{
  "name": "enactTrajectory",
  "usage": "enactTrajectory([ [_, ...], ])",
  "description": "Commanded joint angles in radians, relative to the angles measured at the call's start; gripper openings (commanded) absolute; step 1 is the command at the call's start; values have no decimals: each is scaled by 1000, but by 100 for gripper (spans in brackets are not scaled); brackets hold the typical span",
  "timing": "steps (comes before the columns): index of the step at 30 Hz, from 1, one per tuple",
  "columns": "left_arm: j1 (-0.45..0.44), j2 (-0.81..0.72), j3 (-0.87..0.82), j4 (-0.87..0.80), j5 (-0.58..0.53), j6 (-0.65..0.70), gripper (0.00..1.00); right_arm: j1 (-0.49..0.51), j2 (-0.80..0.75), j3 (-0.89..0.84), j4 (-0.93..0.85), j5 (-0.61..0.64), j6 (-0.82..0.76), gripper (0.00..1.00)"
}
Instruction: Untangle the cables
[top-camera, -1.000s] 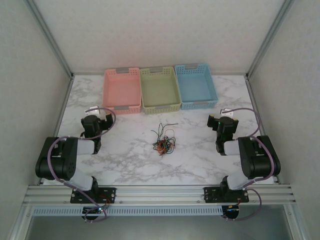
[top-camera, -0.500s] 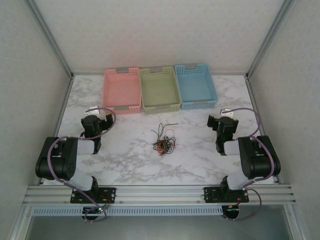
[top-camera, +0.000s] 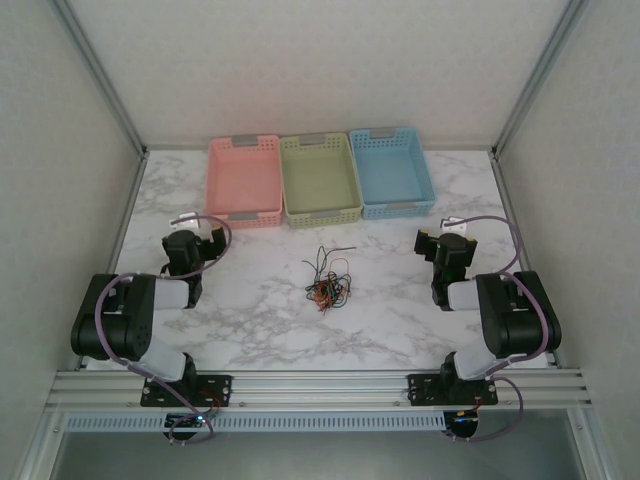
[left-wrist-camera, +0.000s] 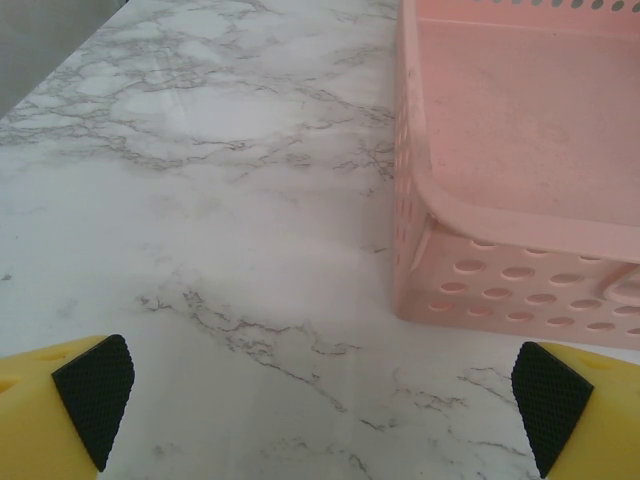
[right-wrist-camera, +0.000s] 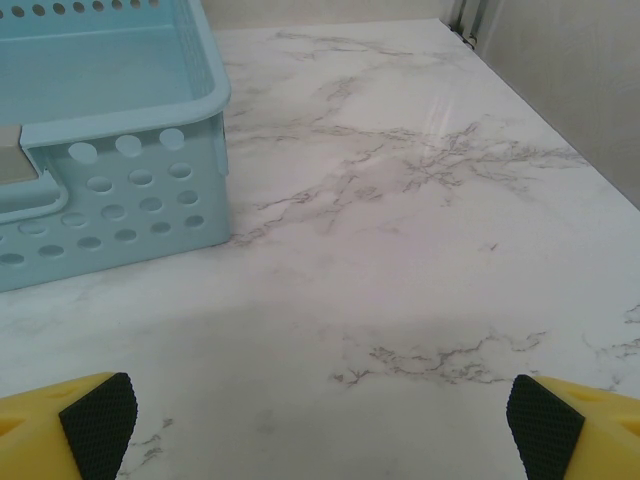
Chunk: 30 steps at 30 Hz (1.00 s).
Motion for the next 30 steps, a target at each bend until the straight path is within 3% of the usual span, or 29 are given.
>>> enactTrajectory([
  [1,1,3,17,29,19,-15,100,8,-12,5,30,29,4,99],
  [4,5,4,17,28,24,-16,100,21,-56,-52,104,-11,-32,99],
  [5,5,4,15,30,24,-16,100,52,-110,-64,92,32,-60,99],
  [8,-12,-49,18,-8,-64,-28,100,72,-350,24,-331,58,36,99],
  [10,-34,-180,71,-216,-172,-54,100,72,-478,76,-512,-15,86,98],
  [12,-34,-312,179,-516,-218,-175,100,75,-598,114,-642,-68,140,98],
  [15,-40,-433,196,-584,-90,-291,100,76,-763,104,-740,-144,240,99],
  [18,-27,-453,207,-618,-40,-527,100,75,-900,128,-898,-263,313,99],
  [22,-8,-412,362,-886,162,-672,100,74,-1005,172,-1095,-316,382,99],
  [26,-11,-388,504,-1074,403,-681,100,75,-1050,221,-1231,-444,450,99],
  [30,-17,-478,619,-1292,457,-592,100,76,-1035,241,-1274,-599,501,96],
])
